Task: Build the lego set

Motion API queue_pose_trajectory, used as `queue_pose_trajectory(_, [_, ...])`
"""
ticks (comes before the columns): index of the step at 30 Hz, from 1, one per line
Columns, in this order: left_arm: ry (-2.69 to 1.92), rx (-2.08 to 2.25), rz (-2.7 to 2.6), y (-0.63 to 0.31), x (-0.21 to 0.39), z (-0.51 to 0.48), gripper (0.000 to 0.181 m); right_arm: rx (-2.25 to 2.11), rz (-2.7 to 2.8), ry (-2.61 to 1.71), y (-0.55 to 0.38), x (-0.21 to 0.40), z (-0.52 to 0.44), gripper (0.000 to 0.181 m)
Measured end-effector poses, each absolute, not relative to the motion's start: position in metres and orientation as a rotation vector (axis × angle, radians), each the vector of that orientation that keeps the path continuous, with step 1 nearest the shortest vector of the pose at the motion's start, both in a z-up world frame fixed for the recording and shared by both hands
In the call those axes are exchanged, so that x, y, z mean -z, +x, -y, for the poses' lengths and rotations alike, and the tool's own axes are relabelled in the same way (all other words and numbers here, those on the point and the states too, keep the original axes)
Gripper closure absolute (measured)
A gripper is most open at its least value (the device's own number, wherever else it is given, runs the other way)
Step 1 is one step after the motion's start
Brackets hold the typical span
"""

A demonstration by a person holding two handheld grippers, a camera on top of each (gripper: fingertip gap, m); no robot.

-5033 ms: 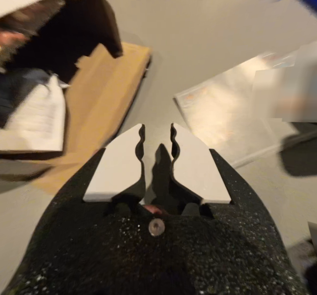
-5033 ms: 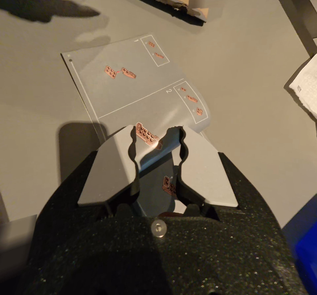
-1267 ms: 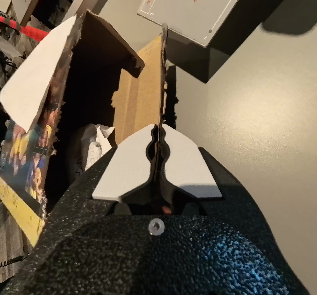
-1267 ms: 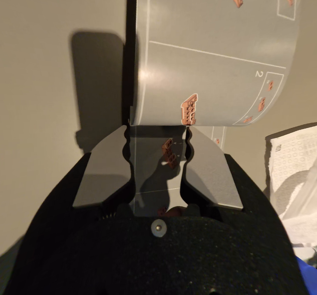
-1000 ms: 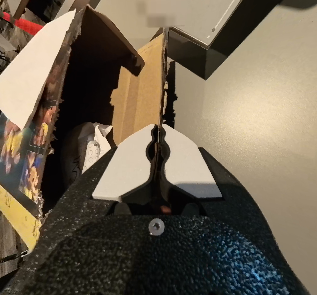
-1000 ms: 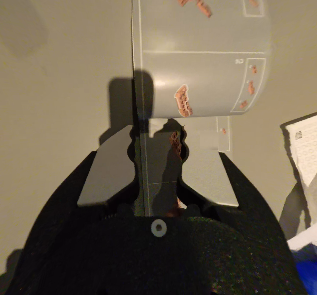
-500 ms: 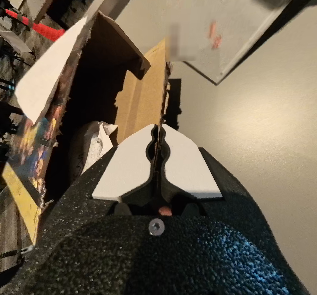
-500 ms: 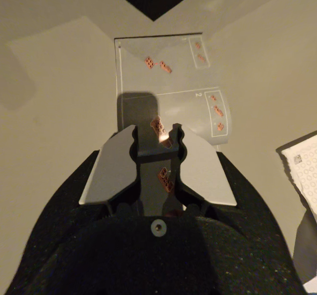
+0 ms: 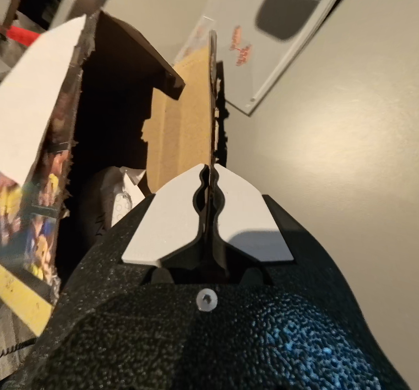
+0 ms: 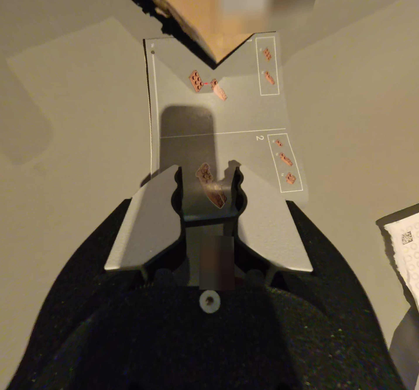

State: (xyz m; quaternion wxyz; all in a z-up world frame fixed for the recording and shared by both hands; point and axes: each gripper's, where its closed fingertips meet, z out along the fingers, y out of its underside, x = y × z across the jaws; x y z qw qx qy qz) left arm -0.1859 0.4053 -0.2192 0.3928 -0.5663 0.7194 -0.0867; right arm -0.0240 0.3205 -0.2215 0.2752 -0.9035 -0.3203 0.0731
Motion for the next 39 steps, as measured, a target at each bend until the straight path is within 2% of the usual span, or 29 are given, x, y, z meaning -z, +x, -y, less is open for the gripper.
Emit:
queue_pose_trajectory(9, [-1.483, 0.175, -1.931, -0.189, 0.234, -0.399, 0.179, -0.163, 0.872, -2.428, -0.025, 0.224, -0.321, 0.136])
queue_pose_trajectory(19, [-1.575, 0.26, -1.908, -0.19, 0.236, -0.399, 0.165, -0.069, 0.922, -2.403, -0.027, 0.222, -0.321, 0.131])
queue_pose_trajectory(26, [-1.54, 0.393, -1.757, -0.182, 0.213, -0.399, 0.149, -0.07, 0.846, -2.327, -0.033, 0.207, -0.314, 0.123])
queue_pose_trajectory(31, [-1.531, 0.617, -1.639, -0.178, 0.189, -0.383, 0.144, -0.117, 0.8, -2.263, -0.036, 0.195, -0.291, 0.116])
queue_pose_trajectory(39, [-1.505, 0.632, -1.556, -0.162, 0.17, -0.373, 0.145, -0.049, 0.651, -2.209, -0.018, 0.184, -0.254, 0.118])
